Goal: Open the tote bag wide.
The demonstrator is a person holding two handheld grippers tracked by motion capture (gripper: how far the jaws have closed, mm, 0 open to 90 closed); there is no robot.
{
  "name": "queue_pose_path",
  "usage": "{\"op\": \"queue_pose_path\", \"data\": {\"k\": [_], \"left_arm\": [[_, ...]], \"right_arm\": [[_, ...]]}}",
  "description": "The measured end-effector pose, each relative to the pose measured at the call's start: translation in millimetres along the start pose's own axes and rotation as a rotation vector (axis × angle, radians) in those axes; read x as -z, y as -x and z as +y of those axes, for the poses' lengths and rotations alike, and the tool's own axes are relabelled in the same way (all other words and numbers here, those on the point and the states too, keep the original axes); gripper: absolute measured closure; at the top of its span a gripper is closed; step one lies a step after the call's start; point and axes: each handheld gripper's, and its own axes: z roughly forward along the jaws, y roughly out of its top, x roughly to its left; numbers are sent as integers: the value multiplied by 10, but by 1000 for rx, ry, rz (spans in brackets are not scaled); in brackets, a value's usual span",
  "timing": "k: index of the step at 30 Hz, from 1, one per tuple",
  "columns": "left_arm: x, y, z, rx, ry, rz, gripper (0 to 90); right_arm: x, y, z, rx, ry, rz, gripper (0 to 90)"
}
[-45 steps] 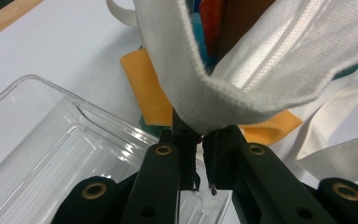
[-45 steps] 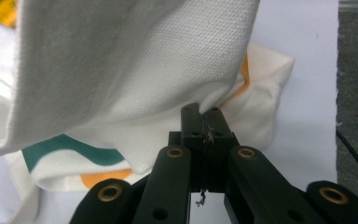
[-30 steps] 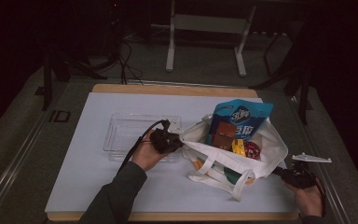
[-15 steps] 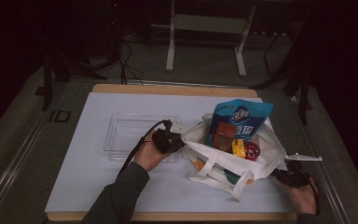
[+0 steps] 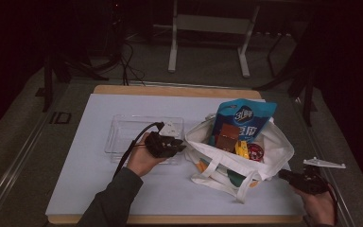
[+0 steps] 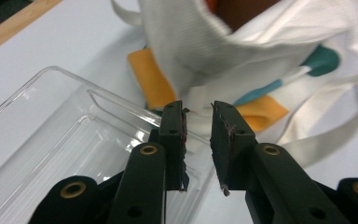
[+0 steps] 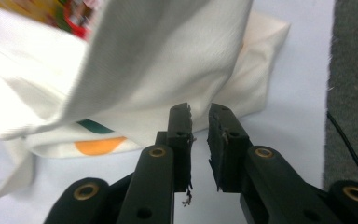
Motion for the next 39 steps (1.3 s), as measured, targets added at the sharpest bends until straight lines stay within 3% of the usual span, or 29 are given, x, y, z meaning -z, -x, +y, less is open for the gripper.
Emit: {"op": "queue_pose_path", "data": {"k": [6,12,15,20,21,22,28,29,34,39], "left_arm": [[124,158,16,-44,43,-26,748],[186,304,132,-74,102,-63,747],[161,359,238,-94,115,-68,746],[104,409,350,-106,130,-76,739],[5,461,452,-119,132,-81,732],[5,461,452,-119,132,-81,732],[-262,505,548,-127,99,-73,734],[-353,497,548,-127,76,-73,749],[-494,507,526,-133,20,-59,827],[-663,561,449,-148,-48,-39,881]], "right_arm": [[233,-33,57,24,57,0,729],[373,-74,139,25,123,18,684],[404,-93,191,13,163,46,658],[415,-123,272,10,187,37,609],[396,-130,314,6,193,32,582],[384,-132,332,4,192,29,580],[316,-134,408,6,194,-4,579],[314,-131,417,5,194,-9,580],[307,-100,441,-3,198,-26,607],[242,-54,408,-15,168,-35,752]]}}
